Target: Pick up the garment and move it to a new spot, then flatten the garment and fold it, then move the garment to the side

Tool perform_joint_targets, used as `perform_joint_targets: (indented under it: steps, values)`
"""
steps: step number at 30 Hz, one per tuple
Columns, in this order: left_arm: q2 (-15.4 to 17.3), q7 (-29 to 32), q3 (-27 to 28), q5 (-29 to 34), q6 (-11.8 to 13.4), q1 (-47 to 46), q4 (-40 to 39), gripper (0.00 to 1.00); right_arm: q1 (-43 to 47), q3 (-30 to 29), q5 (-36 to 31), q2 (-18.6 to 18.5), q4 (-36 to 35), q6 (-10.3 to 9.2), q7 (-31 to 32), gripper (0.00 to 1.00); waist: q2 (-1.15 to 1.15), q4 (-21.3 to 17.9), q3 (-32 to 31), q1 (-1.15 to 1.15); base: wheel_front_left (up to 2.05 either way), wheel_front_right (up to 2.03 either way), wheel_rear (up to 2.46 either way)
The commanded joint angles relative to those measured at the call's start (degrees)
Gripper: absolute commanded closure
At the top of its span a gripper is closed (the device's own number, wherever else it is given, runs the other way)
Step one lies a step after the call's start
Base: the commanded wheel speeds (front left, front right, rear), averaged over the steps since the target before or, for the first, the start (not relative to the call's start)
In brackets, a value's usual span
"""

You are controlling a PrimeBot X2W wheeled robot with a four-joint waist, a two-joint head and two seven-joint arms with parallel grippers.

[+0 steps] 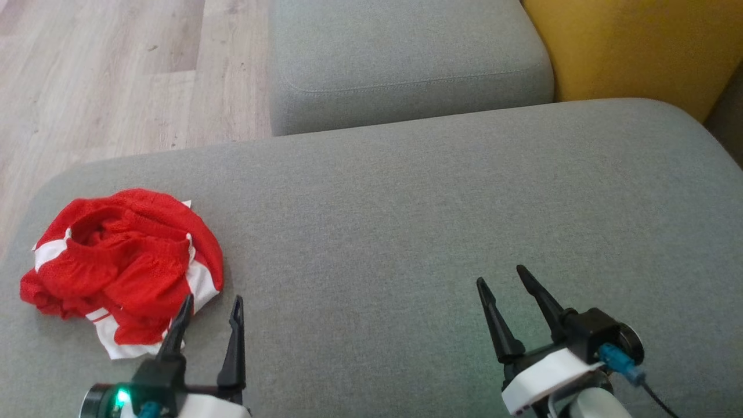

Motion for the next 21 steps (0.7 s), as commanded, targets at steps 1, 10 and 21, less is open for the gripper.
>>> perform_joint_targets:
  steps: [1, 10, 21]
  values:
    - [0.0, -0.8, 2.2, 2.1, -0.2, -1.3, -2.2, 0.00, -3.1, 1.6, -2.0, 0.5, -1.5, -0.04, -1.3, 0.00, 0.00, 0.0, -0.1, 0.00, 0.00, 0.00, 0.00]
    - [-1.7, -1.3, 4.9, 3.5, -3.2, -0.5, 0.2, 0.00, -2.9, 1.0, -4.1, 0.8, -1.3, -0.04, -1.8, 0.00, 0.00, -0.1, -0.2, 0.00, 0.00, 0.00, 0.00]
    - [-3.2, -1.3, 7.1, 4.5, -5.2, -0.3, 1.9, 0.00, -2.3, 0.6, -4.4, 0.8, -1.4, -0.04, -1.8, 0.00, 0.00, 0.3, -0.3, 0.00, 0.00, 0.00, 0.00]
